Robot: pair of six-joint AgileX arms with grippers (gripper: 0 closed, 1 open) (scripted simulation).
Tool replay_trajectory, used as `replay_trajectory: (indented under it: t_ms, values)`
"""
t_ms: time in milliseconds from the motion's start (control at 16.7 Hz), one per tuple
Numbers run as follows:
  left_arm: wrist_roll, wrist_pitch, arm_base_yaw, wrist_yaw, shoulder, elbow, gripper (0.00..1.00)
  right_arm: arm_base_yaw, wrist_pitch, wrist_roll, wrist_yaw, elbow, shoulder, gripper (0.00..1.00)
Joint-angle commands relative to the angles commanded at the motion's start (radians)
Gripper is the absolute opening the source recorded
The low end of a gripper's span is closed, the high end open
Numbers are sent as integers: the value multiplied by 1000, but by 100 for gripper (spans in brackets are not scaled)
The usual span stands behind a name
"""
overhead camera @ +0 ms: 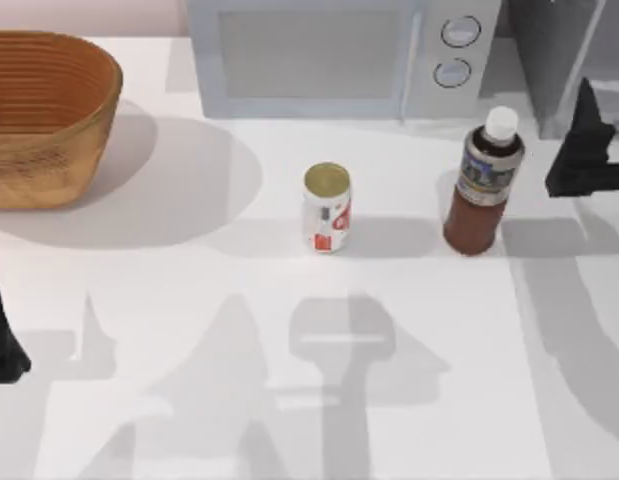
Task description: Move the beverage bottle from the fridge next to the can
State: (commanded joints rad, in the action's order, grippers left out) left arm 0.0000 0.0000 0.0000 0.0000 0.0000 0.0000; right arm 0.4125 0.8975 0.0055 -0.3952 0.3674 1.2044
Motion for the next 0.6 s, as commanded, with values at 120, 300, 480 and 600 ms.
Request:
replay_trajectory:
  t_ms: [120,300,480,600]
  values:
    - [0,0,0,0,0,0,100,-63,-142,0,64,-59,-202,100]
    - [0,0,0,0,0,0,100,-163,-359,-1,159,-150,-506,100]
    - [0,0,0,0,0,0,100,-259,-565,-2,248,-235,-784,100]
    - [0,0,0,0,0,0,100,-315,-684,-3,300,-284,-942,100]
